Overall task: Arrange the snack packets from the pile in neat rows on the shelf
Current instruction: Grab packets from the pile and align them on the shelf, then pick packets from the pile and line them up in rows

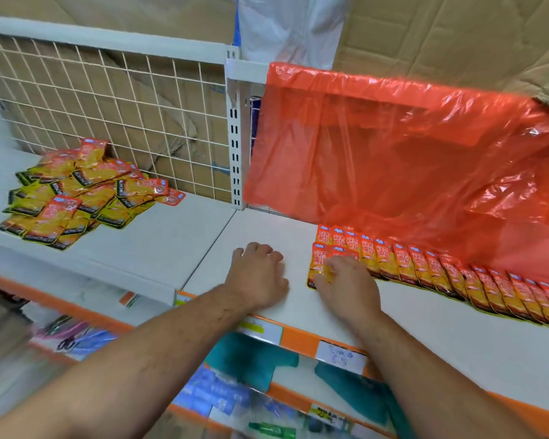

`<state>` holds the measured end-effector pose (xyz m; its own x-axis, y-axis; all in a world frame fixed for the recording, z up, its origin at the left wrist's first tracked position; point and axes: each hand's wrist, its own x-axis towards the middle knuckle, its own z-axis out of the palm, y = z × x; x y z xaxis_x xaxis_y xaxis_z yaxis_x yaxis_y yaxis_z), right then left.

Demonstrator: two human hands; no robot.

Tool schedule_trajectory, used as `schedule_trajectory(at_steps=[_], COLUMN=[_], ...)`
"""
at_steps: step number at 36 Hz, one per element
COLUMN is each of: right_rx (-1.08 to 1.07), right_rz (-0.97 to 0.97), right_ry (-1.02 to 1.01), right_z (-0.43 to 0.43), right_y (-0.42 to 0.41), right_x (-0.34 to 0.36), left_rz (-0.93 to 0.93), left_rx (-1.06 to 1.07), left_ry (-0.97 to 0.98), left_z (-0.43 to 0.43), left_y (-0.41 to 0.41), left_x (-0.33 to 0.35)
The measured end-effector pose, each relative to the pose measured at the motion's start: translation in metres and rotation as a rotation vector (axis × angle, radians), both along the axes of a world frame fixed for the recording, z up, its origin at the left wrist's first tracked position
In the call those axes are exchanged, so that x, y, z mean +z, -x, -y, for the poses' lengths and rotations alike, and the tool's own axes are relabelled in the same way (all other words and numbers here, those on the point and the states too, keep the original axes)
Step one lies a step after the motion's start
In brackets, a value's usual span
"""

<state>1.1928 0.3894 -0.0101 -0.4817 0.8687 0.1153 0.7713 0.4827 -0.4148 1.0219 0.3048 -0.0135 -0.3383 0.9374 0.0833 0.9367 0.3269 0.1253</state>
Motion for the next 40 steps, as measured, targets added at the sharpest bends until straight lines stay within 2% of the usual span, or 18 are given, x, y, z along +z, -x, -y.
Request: schedule_trajectory(at_steps=[4,13,22,32,40], right_rx=[0.147,0.341,0.452,0.441,0.269], right_rz=[0.111,0.108,0.072,0.139,0.133], right_ry=[0.047,0.093,0.096,0.103,0.104], right_z=[0.016,0.047,0.071,0.076,0.08], right_y=[0.029,0.092,0.185,0.331,0.441], right_x=[0.004,0.012,0.024,0.022,0.022], left_rz=[-0.029,0.008,0.055,0.04,-0.055], left_rx=[0.066,0.278,0.405,0.328,0.283], left_ry=[0.014,-0.003,-0.009,-0.049,-0.121], left_z=[0.033,0.1,0.131,0.124,0.114], left_y=[0.023,0.08,0.161,0.309,0.422], left_x=[0.004,0.012,0.014,0.012,0.017])
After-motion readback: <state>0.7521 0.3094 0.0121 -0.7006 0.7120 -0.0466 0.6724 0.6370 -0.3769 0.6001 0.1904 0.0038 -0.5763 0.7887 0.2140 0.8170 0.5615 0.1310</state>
